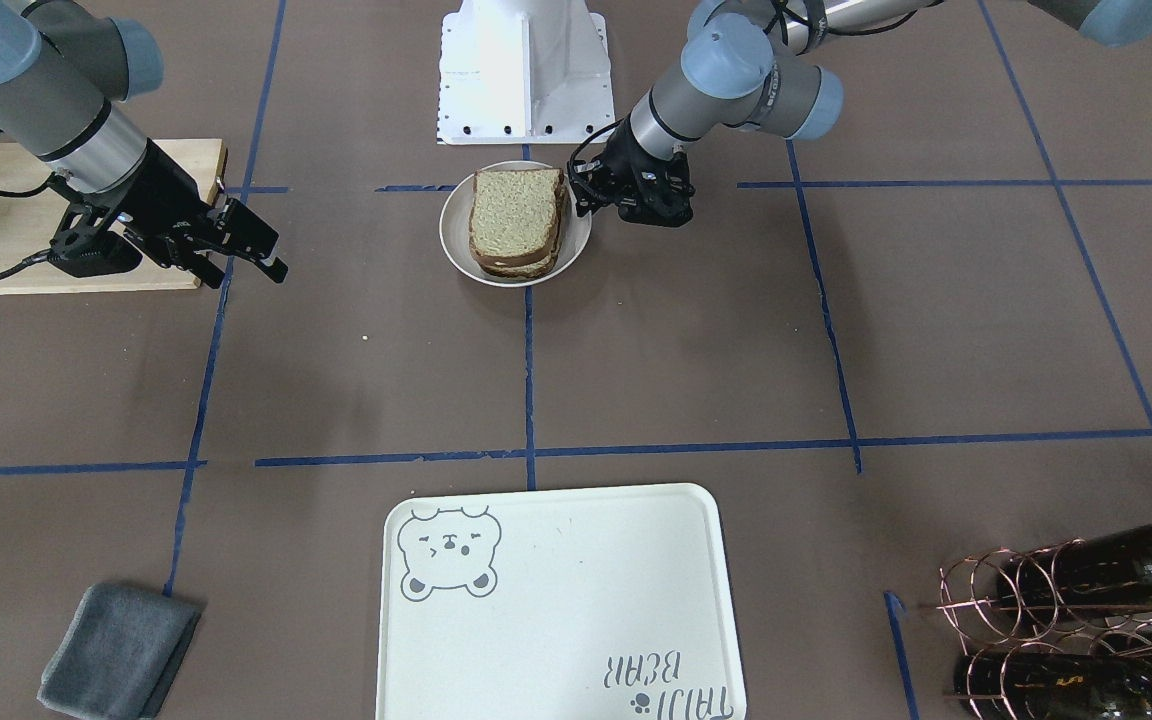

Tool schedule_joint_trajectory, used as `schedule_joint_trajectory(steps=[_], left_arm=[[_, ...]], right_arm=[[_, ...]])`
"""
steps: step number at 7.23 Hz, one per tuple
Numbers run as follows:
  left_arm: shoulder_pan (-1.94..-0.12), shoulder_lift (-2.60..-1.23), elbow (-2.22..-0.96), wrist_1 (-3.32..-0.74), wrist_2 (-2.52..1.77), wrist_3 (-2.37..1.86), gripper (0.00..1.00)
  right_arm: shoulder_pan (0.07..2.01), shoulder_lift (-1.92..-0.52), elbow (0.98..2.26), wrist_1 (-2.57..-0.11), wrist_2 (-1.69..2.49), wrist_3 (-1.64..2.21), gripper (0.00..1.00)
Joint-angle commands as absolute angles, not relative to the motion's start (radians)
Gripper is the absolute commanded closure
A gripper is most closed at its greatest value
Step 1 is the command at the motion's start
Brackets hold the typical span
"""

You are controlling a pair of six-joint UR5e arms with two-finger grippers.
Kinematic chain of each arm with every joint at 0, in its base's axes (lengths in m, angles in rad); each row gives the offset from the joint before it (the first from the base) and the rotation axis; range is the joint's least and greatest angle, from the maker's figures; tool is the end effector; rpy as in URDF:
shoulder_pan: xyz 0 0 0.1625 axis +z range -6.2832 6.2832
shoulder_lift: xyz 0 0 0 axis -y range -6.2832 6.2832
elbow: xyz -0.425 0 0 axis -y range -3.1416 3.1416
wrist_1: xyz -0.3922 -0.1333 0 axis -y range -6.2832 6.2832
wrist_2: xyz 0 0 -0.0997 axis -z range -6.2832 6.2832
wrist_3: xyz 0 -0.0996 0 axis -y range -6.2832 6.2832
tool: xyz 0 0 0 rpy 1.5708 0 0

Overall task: Make sandwich and place on tray
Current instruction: 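Lift the plate with the left gripper and carry it onto the tray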

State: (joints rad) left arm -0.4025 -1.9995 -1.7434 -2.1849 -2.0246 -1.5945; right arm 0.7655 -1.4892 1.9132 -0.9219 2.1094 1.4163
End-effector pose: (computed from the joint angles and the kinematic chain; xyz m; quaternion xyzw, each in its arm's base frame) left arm 0.5341 -0.3248 0.2648 -0.0766 0.5812 -0.0436 0.8090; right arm -0.3143 -0.4160 0.3780 0.0138 -0.5430 0.1195 0.8311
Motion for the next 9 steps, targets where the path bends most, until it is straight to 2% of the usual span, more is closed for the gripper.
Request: schedule_joint_trajectory(steps=[1, 2, 4, 9], left_arm=[[-0.5, -2.003, -1.741, -2.22, -2.075, -1.631, 1.0], [-0.561, -2.02, -1.729, -2.23, -2.094, -1.631, 1.0], [-0.671, -2.116, -1.602, -2.237, -2.149, -1.625, 1.0], [-0.81, -2.434, -1.118, -2.276, -2.157, -1.64, 1.0]], right_arm=[[0.765, -1.493, 1.914, -0.922, 2.109, 1.419, 0.0], [0.765, -1.49, 1.916, -0.92, 2.109, 1.419, 0.0], [0.765, -1.493, 1.916, -0.92, 2.109, 1.419, 0.0], [0.765, -1.499, 1.907, -0.92, 2.092, 1.417, 0.0]])
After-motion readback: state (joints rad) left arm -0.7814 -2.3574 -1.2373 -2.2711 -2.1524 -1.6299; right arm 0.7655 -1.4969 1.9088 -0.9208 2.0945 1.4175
